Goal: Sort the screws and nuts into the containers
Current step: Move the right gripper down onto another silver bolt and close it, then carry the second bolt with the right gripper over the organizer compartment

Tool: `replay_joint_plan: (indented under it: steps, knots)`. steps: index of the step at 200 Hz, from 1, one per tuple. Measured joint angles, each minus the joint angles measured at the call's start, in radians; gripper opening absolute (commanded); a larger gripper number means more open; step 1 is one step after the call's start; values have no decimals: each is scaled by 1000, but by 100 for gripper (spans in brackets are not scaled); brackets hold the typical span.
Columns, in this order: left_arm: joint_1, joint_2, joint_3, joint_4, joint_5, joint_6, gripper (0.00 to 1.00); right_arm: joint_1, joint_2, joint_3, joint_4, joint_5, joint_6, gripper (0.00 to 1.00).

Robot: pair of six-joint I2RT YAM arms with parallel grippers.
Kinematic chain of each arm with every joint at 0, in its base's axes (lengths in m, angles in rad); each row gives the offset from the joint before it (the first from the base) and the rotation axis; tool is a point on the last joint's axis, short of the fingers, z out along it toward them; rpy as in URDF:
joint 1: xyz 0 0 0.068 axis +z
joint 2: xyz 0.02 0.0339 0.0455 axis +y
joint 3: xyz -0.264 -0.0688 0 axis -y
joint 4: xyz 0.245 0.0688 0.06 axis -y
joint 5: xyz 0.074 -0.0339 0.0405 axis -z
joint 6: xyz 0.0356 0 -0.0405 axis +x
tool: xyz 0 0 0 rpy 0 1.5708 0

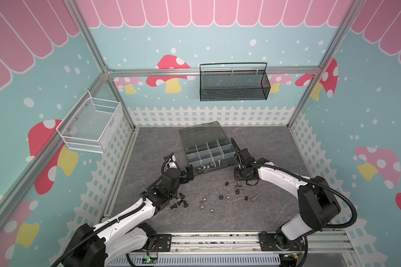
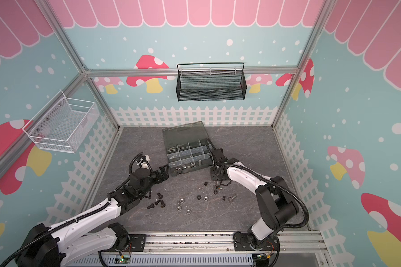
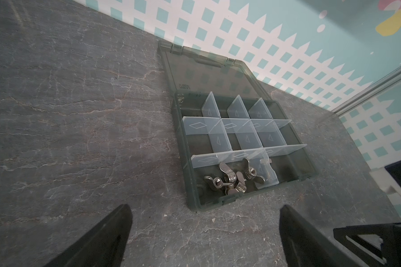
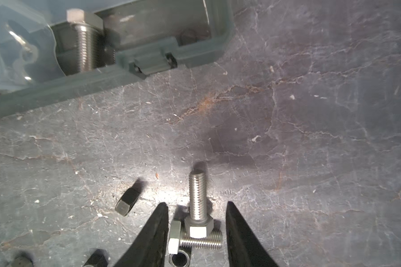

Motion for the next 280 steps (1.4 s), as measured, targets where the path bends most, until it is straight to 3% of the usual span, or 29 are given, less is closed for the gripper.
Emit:
replay_joint_plan:
  steps: [75,133,170,280]
  knots:
    - [0,0,0,0,0,-6,100,0,128,0,-8,-19,-30,33]
    - [0,9,0,0,0,-10,99,0,135,2,2,-39,-50,13]
    - [0,12,0,-3,0,-9,100,0,136,8,2,-41,-54,6]
    - [0,7,1,-19,-8,-10,100,0,74,154,33,-45,-77,2]
